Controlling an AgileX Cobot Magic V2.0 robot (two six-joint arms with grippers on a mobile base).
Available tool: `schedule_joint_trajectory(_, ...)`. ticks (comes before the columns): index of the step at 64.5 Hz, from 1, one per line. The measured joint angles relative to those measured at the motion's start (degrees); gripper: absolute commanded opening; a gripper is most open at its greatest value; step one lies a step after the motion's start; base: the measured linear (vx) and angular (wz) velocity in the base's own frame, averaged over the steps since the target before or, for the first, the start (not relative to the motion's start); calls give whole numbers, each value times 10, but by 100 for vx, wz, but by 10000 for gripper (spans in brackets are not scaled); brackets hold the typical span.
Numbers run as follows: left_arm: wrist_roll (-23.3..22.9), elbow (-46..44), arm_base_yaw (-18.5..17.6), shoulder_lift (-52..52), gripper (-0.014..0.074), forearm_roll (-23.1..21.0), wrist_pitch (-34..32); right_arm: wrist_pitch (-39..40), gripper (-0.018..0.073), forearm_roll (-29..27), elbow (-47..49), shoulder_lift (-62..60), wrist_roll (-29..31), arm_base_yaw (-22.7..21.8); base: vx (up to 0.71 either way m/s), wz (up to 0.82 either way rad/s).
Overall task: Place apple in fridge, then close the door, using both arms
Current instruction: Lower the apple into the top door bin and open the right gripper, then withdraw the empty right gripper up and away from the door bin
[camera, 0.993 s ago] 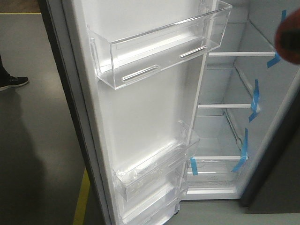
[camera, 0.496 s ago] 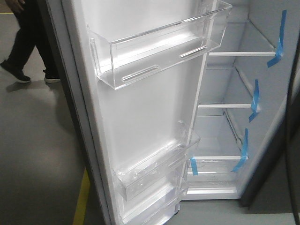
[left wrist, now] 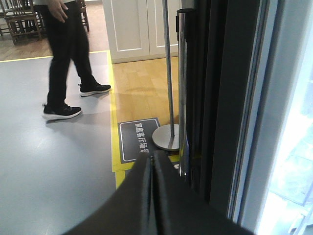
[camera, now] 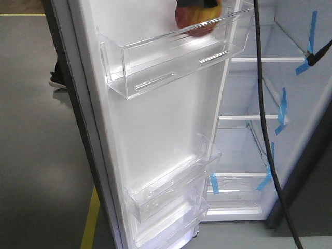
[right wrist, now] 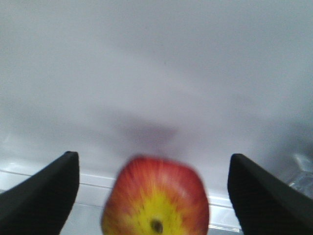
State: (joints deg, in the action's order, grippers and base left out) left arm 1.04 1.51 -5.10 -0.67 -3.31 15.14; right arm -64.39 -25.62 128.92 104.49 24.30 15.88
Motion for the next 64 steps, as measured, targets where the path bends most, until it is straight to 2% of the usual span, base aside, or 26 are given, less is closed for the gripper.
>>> schedule_joint_trajectory(20, 0, 0, 0, 0, -5, 0, 0, -33, 650, 14, 1, -27, -11, 0, 0, 0)
schedule_joint_trajectory(37, 0, 0, 0, 0, -5, 0, 0, -73, 574, 128, -41, -142, -74, 0, 0, 0)
schedule_joint_trajectory(52, 0, 0, 0, 0, -5, 0, 0, -49, 548, 188, -236, -305, -113, 0, 0, 0)
schedule_joint_trajectory(64, 0, 0, 0, 0, -5, 0, 0, 28, 547, 230, -482, -460, -162, 0, 0, 0)
